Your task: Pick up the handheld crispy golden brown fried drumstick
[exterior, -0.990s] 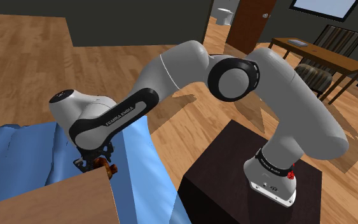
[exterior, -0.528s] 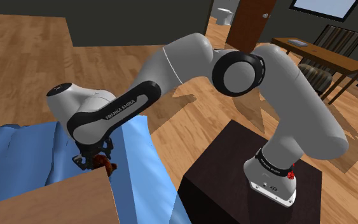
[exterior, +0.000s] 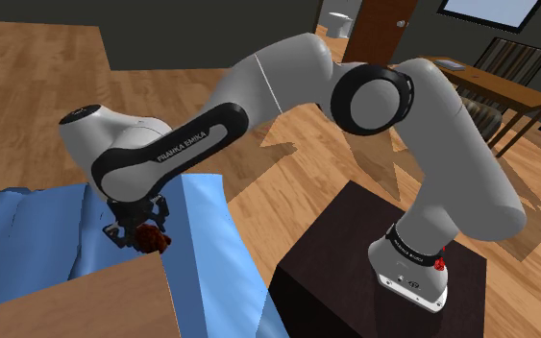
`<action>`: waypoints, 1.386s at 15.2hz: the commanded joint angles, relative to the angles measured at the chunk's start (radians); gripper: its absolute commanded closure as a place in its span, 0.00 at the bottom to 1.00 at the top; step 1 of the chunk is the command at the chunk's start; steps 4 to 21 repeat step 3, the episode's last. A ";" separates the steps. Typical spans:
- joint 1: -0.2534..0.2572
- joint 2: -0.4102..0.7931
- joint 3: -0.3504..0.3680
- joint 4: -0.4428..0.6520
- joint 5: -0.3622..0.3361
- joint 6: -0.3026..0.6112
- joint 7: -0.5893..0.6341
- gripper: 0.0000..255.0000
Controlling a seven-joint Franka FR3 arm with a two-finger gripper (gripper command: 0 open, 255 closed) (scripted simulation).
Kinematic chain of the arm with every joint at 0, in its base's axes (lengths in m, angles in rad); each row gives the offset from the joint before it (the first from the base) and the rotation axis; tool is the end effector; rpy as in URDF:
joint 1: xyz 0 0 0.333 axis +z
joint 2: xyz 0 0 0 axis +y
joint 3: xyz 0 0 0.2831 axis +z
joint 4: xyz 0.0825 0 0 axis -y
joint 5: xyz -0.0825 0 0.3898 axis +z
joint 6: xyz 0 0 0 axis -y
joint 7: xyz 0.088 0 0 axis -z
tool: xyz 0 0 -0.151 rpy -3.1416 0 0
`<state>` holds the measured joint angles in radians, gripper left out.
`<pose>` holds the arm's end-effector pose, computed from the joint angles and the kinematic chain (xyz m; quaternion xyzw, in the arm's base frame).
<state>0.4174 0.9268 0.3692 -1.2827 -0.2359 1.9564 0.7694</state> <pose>0.5336 0.4460 0.1299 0.9941 0.0097 -0.1025 0.0330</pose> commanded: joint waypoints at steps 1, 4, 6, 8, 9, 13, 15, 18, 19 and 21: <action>-0.004 -0.020 0.004 -0.009 0.004 -0.011 0.000 1.00; -0.004 -0.021 0.004 -0.009 0.004 -0.012 0.000 1.00; -0.004 -0.021 0.004 -0.009 0.004 -0.012 0.000 1.00; -0.004 -0.021 0.004 -0.009 0.004 -0.012 0.000 1.00; -0.004 -0.021 0.004 -0.009 0.004 -0.012 0.000 1.00; -0.004 -0.021 0.004 -0.009 0.004 -0.012 0.000 1.00; -0.004 -0.021 0.004 -0.009 0.004 -0.012 0.000 1.00; -0.004 -0.021 0.004 -0.009 0.004 -0.012 0.000 1.00; -0.004 -0.021 0.004 -0.009 0.004 -0.012 0.000 1.00; -0.004 -0.021 0.004 -0.009 0.004 -0.012 0.000 1.00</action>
